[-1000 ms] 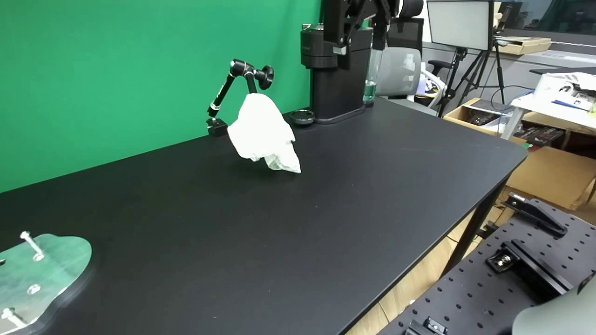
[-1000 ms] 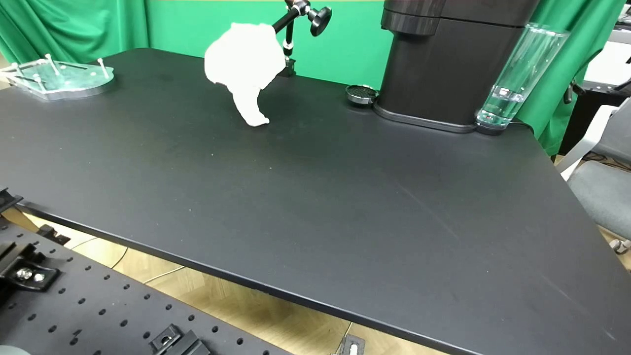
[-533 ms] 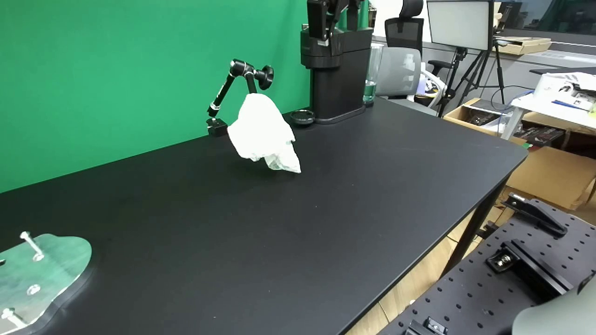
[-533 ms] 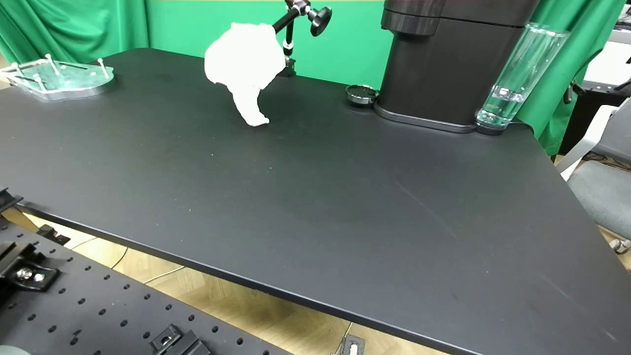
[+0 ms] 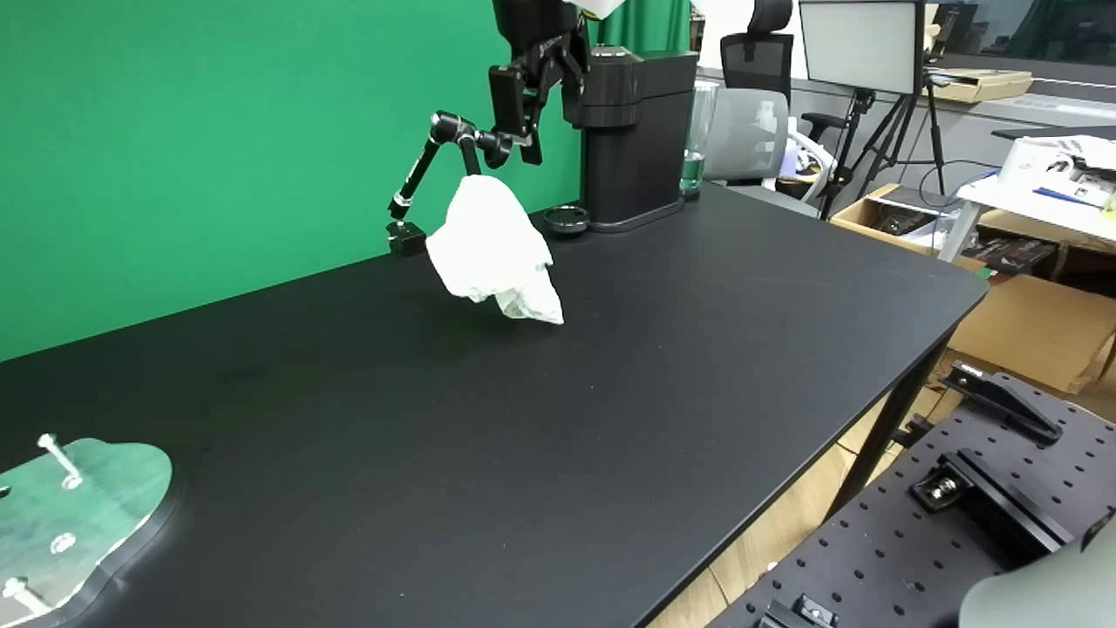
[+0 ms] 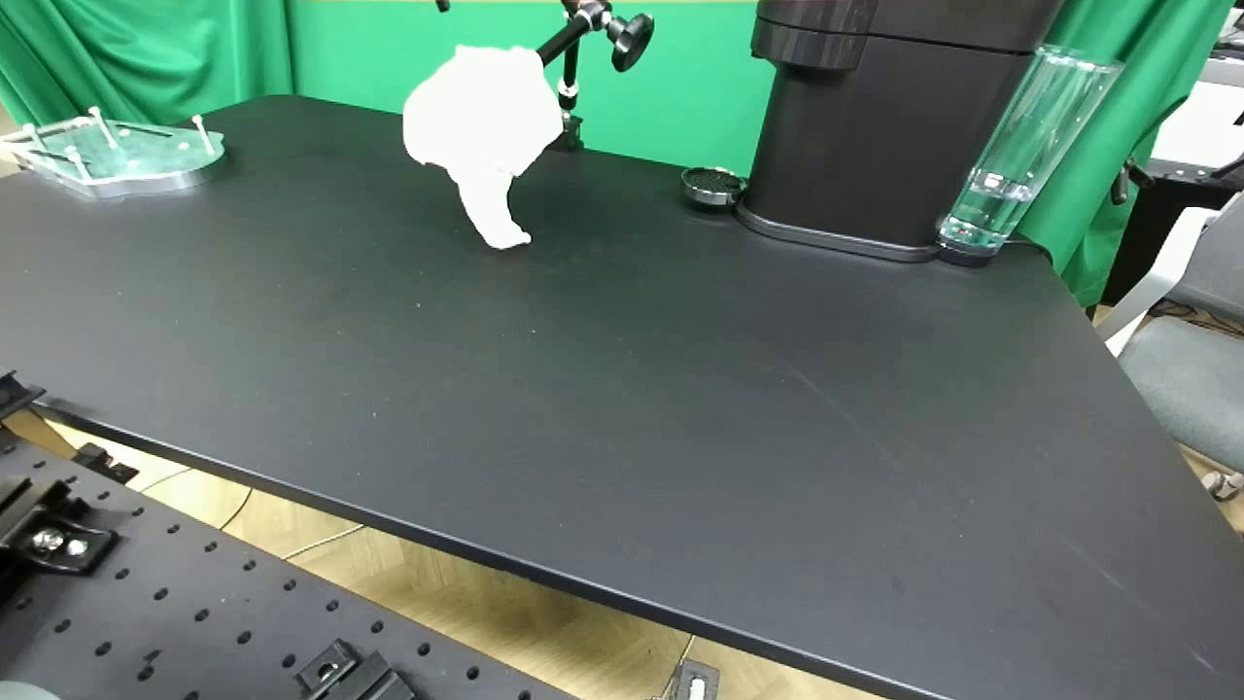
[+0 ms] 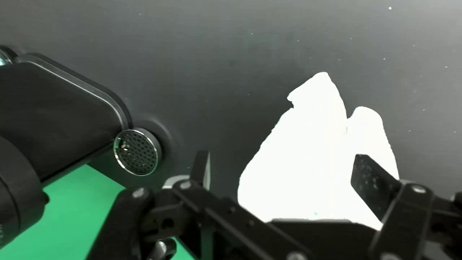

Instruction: Remove the white cloth from the black stand

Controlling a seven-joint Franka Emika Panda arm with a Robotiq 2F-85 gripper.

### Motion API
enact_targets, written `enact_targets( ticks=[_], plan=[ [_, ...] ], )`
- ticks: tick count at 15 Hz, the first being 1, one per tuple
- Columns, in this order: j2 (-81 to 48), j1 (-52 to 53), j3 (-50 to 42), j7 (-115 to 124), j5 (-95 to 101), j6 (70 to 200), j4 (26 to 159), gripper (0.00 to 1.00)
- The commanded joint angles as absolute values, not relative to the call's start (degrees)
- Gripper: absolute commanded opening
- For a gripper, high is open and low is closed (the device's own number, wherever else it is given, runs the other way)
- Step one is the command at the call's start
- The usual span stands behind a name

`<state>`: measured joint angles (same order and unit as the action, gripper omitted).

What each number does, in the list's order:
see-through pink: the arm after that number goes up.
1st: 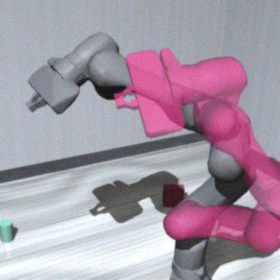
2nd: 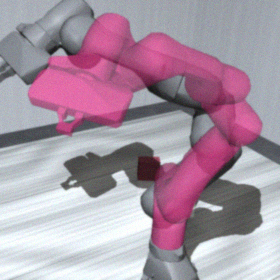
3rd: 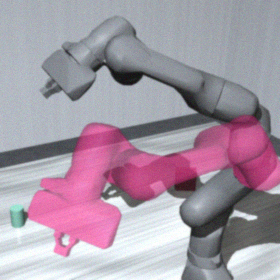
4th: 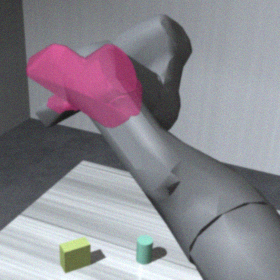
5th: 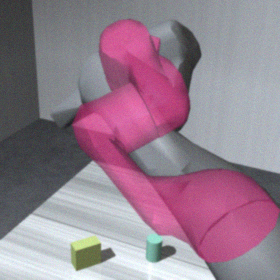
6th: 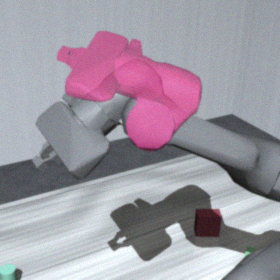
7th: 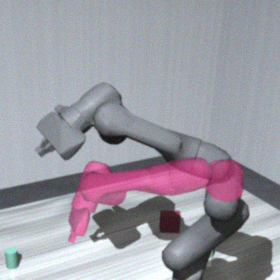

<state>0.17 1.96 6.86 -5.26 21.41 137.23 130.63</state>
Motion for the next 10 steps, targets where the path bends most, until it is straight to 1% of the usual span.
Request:
enact_targets(
  ticks=[1, 6, 10],
  plan=[
    [-5.69, 3.57, 6.43, -10.33, 16.67, 136.06, 125.45, 1.00],
    [-10.83, 4.06, 6.46, -13.65, 12.51, 136.13, 122.17, 1.00],
    [-13.36, 4.26, 6.30, -12.01, 12.46, 139.62, 120.83, 1.00]
  ],
)
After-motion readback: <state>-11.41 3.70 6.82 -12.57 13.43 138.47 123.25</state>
